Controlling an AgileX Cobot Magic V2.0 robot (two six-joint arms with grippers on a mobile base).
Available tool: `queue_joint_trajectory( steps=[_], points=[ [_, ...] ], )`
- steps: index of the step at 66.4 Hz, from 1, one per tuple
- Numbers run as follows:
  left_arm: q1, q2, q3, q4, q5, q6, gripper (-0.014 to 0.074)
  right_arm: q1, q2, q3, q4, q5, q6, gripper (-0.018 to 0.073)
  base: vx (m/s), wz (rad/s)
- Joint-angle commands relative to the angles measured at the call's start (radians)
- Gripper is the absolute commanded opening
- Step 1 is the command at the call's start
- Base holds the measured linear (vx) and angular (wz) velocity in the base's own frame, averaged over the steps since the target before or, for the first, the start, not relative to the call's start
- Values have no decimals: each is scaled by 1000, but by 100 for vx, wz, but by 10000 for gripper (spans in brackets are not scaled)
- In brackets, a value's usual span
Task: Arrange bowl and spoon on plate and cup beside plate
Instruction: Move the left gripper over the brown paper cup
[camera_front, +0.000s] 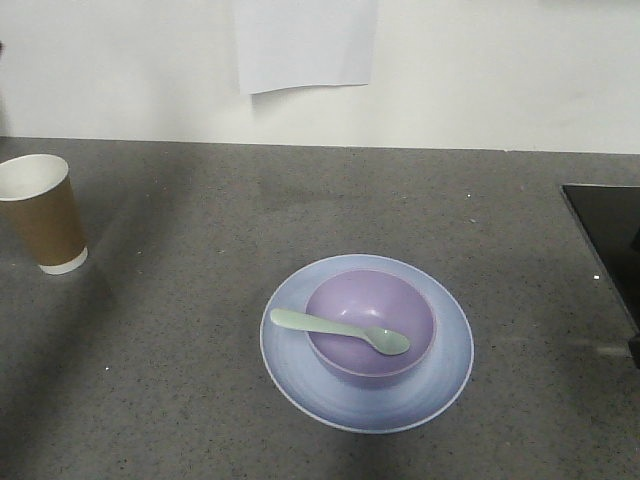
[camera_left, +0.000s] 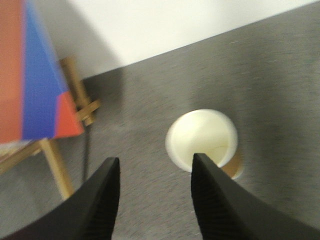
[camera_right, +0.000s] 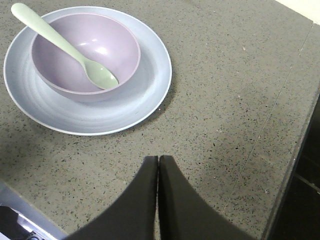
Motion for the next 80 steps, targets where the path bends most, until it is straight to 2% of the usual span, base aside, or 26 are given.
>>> queue_joint_trajectory(
  steps=[1,4,9,21,34,40,45,54,59,80],
  points=[
    [95,-33,-29,33,-28,-15,317,-2,1,-24,11,-64,4,-6,0,0],
    [152,-30,-29,21,-49,-15,317,-2,1,-24,11,-64,4,-6,0,0],
    [210,-21,-29,-34,-93,-14,317,-2,1,-24,11,-64,4,-6,0,0],
    [332,28,-29,-295,-228,11,317,-2,1,-24,23,-63,4,-6,0,0],
    [431,154,-29,-550,-226,91,317,-2,1,-24,54,-60,4,-6,0,0],
    [451,209,-29,-659,-212,136,317,-2,1,-24,54,-57,4,-6,0,0],
    [453,244,-29,-718,-207,147,317,-2,1,-24,57,-57,4,-6,0,0],
    [453,275,-29,-770,-207,150,317,-2,1,-24,65,-49,4,-6,0,0],
    [453,282,-29,-774,-210,154,317,-2,1,-24,67,-38,4,-6,0,0],
    [453,295,-30,-678,-227,150,317,-2,1,-24,88,-28,4,-6,0,0]
  ],
)
